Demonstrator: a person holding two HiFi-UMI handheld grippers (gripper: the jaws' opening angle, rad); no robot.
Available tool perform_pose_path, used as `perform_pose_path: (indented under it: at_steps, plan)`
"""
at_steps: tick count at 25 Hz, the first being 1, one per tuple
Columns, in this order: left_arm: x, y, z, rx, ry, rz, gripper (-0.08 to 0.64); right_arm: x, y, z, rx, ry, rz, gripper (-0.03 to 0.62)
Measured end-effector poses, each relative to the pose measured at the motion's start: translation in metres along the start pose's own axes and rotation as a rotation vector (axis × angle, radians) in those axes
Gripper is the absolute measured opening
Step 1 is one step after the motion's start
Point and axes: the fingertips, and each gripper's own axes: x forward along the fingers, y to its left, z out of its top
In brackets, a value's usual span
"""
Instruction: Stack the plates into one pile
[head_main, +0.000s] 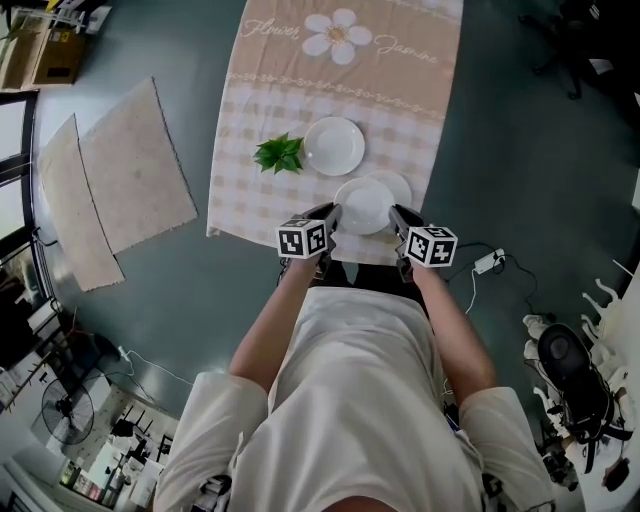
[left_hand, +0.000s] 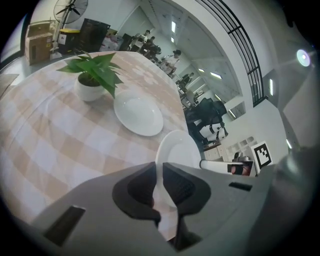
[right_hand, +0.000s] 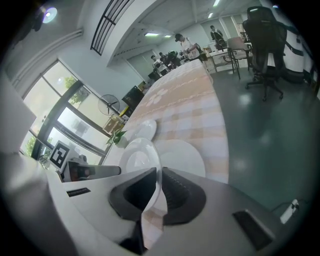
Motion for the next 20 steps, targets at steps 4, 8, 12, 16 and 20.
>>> perform_pose_path:
  at_steps: [4,8,12,16,20]
  plan:
    - [0.015,-0.016,-0.002,0.007,0.014,0.0,0.044,-0.009,-0.02,0.004,-0.003,0.001,-0.013,0.055]
    - [0.03,-0.024,-0.002,0.021,0.031,0.009,0.044,-0.01,-0.036,0.01,-0.027,0.013,-0.026,0.055]
    - [0.043,-0.027,-0.004,0.027,0.048,0.026,0.046,-0.009,-0.049,0.011,-0.057,0.041,-0.033,0.055]
    - [0.05,-0.03,-0.007,0.031,0.064,0.041,0.048,-0.007,-0.057,0.013,-0.089,0.07,-0.042,0.057]
    - [0.052,-0.032,-0.005,0.042,0.062,0.05,0.048,-0.003,-0.059,0.016,-0.14,0.094,-0.054,0.057]
